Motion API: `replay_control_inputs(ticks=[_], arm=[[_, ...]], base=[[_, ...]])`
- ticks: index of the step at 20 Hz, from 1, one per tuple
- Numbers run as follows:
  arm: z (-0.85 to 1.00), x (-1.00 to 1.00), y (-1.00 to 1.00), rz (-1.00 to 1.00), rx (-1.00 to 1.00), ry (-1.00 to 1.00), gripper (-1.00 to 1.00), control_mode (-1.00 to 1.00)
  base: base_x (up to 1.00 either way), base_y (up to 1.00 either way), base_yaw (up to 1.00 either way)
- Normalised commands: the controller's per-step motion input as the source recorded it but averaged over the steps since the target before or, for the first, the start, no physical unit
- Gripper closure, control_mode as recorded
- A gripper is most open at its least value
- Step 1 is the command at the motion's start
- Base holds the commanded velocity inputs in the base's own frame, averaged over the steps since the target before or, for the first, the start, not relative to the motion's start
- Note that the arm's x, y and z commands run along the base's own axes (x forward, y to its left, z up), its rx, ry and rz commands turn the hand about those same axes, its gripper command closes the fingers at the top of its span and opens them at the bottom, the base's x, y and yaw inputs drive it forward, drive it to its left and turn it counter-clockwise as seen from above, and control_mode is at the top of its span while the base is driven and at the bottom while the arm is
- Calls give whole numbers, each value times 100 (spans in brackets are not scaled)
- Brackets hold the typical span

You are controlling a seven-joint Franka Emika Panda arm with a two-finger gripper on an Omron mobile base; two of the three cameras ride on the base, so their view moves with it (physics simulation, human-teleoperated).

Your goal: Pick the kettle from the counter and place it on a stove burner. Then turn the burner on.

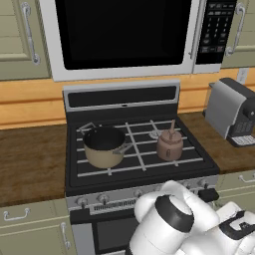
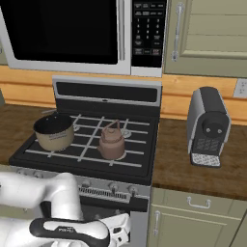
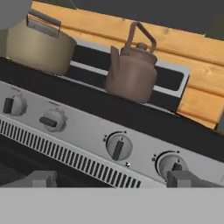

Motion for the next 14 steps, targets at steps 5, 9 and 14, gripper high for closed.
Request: replay_control_inputs(ticks=[5, 9, 14], arm=[[5, 45, -63, 1, 23, -11, -100, -100], [1, 14, -10, 1, 9, -4, -100, -100], [15, 31, 0, 0, 10, -10, -100, -100]], base=[[0, 0, 0], [0, 0, 0], [0, 0, 0]])
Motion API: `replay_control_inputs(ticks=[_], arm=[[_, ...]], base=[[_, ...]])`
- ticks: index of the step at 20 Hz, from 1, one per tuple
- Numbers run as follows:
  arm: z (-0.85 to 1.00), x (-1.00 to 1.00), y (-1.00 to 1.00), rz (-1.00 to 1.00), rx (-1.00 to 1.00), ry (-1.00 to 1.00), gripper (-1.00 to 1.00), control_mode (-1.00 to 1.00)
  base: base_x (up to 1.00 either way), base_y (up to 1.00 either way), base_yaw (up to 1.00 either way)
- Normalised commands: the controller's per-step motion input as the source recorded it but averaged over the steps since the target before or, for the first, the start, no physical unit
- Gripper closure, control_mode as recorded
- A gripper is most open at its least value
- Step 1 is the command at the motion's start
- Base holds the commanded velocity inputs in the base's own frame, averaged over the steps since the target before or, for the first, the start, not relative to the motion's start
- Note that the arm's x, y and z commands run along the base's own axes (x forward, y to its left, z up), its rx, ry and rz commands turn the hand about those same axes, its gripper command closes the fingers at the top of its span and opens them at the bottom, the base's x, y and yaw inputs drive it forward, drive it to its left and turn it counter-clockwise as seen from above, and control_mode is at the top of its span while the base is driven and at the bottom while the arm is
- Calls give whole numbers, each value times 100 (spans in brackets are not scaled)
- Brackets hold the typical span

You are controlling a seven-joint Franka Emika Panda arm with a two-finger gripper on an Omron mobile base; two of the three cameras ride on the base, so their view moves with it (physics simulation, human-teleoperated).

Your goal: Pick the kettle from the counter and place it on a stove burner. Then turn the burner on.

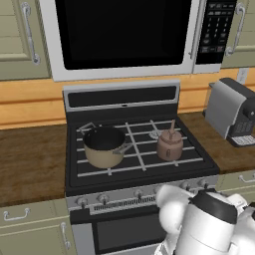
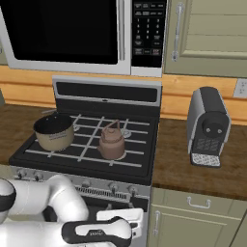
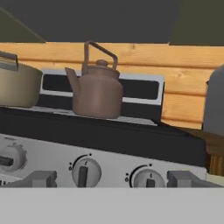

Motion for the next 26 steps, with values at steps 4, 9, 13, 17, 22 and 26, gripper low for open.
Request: replay_control_inputs(ticks=[4, 9, 13, 17, 22, 26], arm=[[12, 15, 0, 0, 3, -5, -100, -100], [8, 32, 0, 0, 4, -3, -100, -100], [0, 33, 0, 0, 0, 0, -100, -100], [0, 34, 0, 0, 0, 0, -100, -100], [-4, 22, -10, 0, 0, 0, -100, -100], [-6, 21, -12, 0, 4, 0, -100, -100]], base=[[0, 0, 0], [0, 0, 0], [0, 0, 0], [0, 0, 0], [0, 0, 0], [0, 0, 0]])
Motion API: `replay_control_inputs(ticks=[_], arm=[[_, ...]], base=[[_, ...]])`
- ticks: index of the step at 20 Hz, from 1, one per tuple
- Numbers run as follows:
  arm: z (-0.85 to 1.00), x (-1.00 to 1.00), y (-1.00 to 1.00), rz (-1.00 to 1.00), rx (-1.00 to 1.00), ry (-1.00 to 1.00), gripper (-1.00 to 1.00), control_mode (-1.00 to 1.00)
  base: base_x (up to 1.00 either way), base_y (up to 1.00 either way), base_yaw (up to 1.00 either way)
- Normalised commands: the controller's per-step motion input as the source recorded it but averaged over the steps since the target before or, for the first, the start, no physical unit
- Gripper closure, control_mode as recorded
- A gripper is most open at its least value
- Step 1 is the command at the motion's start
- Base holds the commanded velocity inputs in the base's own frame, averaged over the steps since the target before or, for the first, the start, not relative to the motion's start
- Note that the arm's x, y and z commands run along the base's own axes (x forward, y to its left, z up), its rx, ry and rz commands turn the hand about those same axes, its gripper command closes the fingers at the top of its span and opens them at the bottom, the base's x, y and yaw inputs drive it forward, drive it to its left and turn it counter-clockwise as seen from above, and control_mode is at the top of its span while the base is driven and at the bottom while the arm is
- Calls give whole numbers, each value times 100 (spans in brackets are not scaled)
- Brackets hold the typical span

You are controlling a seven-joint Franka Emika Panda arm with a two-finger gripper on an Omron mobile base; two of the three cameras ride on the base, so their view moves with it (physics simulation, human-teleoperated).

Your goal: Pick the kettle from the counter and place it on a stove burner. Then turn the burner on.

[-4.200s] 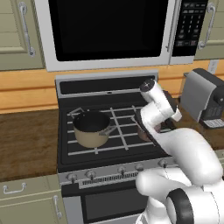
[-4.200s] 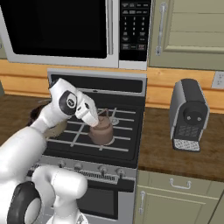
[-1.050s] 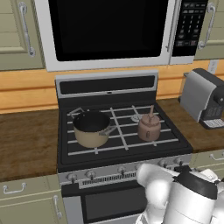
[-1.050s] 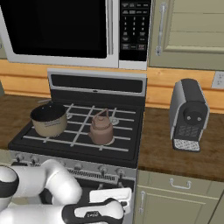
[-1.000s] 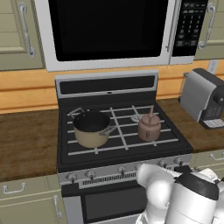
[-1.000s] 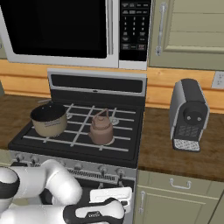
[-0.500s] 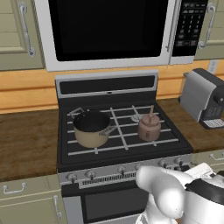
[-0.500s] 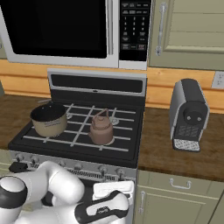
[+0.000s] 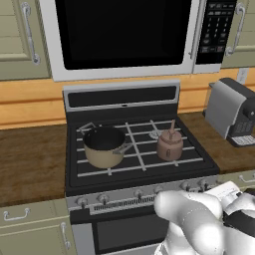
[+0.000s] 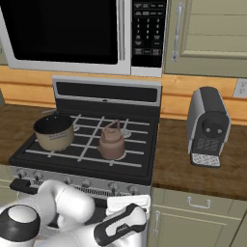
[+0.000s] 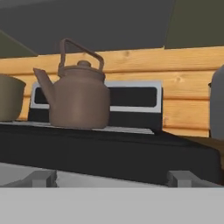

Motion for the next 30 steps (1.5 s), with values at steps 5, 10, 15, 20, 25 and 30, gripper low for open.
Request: replay_control_inputs(ticks=[5, 10, 15, 20, 25, 30], arm=[[-8, 25, 0, 0, 3, 0, -100, -100], [-42, 6, -13, 0, 1, 0, -100, -100], [-42, -2, -15, 0, 0, 0, -100, -100], [0, 1, -11, 1, 0, -2, -100, -100], [0, 1, -5, 0, 0, -1, -100, -100], [0, 6, 1, 0, 0, 0, -100, -100]], base=[[0, 0, 0], [0, 0, 0], [0, 0, 0], [0, 0, 0], [0, 0, 0], [0, 0, 0]])
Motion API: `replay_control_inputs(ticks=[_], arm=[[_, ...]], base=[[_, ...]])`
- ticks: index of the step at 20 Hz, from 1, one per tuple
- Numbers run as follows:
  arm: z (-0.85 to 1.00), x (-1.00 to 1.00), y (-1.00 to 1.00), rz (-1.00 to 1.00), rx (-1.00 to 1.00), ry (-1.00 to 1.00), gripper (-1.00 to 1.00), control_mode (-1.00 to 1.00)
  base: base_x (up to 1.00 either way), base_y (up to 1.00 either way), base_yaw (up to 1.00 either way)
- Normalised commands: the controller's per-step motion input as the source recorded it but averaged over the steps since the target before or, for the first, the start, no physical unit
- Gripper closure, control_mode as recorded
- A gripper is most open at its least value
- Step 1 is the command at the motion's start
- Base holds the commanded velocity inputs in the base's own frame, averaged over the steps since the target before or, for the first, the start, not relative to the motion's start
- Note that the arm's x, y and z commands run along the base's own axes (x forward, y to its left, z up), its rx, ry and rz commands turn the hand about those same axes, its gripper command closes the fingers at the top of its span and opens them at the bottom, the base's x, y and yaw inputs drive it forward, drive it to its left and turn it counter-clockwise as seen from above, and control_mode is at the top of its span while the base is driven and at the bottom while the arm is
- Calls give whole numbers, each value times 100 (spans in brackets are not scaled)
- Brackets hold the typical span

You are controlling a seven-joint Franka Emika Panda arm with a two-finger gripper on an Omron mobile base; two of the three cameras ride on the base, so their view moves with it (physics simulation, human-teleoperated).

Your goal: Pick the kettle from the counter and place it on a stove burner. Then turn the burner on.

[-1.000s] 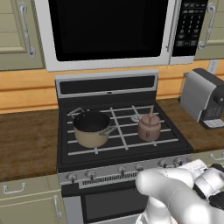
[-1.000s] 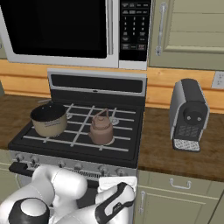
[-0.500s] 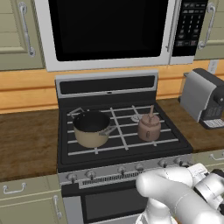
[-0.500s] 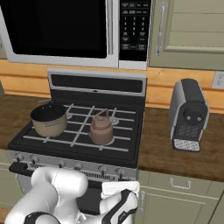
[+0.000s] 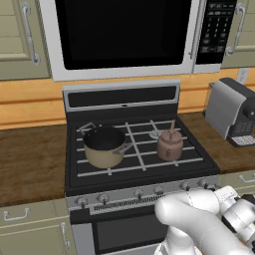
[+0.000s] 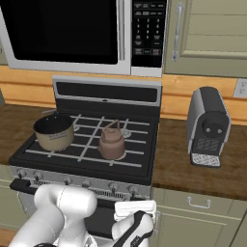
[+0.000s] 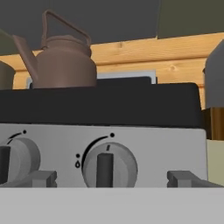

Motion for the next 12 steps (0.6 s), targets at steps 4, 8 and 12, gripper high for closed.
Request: replay_control_inputs(ticks=[4, 8, 12], arm=[[0, 1, 25, 0, 0, 0, -100, -100], [3, 0, 0, 0, 0, -1, -100, -100], [11, 5, 1, 0, 0, 0, -100, -100]], base=[[0, 0, 0], [0, 0, 0], [0, 0, 0]])
